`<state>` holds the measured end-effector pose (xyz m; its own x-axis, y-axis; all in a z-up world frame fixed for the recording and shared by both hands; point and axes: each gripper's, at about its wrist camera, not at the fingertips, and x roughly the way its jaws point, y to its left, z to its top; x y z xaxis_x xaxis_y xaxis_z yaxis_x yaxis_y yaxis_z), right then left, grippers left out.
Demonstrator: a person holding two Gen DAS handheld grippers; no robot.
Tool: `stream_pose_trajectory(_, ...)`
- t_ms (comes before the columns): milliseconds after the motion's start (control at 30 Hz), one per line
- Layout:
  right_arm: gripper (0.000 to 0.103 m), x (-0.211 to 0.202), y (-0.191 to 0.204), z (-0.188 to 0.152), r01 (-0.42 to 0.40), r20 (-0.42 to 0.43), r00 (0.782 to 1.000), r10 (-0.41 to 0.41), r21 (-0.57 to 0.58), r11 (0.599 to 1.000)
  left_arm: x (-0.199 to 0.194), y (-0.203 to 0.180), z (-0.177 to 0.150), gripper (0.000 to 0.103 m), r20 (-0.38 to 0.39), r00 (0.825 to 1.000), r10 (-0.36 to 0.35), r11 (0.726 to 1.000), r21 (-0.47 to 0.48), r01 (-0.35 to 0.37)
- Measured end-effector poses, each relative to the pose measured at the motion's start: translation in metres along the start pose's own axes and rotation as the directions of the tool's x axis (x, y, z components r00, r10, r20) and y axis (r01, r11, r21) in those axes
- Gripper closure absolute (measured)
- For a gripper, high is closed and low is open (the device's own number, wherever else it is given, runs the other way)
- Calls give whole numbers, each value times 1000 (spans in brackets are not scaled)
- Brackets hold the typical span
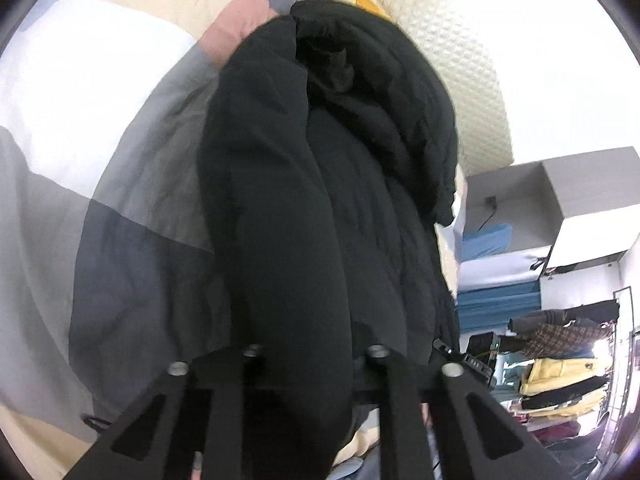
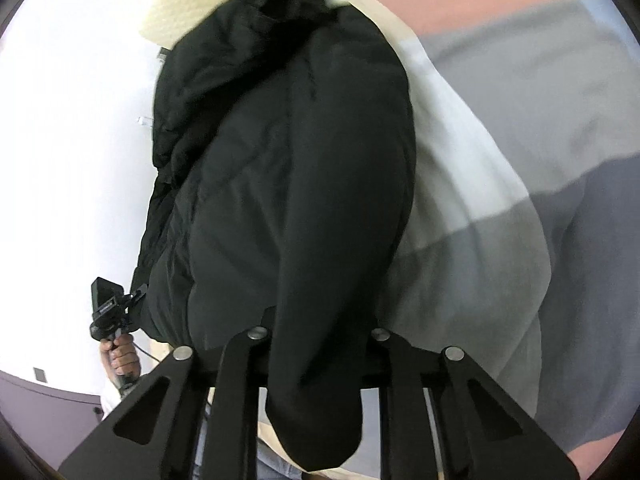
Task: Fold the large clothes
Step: 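Close the left tool on the hem while the right tool keeps holding it, then lift the hem with both tools and fold it over toward the hood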
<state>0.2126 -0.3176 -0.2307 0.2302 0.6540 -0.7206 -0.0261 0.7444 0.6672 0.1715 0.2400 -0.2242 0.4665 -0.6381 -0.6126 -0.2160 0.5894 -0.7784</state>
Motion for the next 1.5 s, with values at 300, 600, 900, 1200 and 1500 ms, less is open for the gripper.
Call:
stream_pose_trajectory(300, 88, -56, 32, -10, -123, 153, 980, 127, -37, 992, -66, -18, -12, 97, 100, 994, -36, 998, -49, 41)
stream_pose_trajectory(600, 88, -131, 69, -37, -198, 263, 939, 221, -111, 974, -151, -61, -48, 97, 152, 987, -47, 999, 11, 46)
stream_pose_trajectory(900, 88, -187, 110, -111, -218, 303, 914, 269, -190, 957, -224, -79, -116, 97, 204, 977, -55, 998, 45, 47)
stream_pose_trajectory(1200, 88, -243, 134, -171, -265, 340, 873, 348, -268, 926, -285, -102, -176, 97, 247, 966, -73, 992, 117, 45)
stream_pose_trajectory(1500, 87, -262, 152, -141, -216, 363, 882, 299, -252, 943, -296, -133, -165, 96, 300, 952, -58, 986, 166, 8)
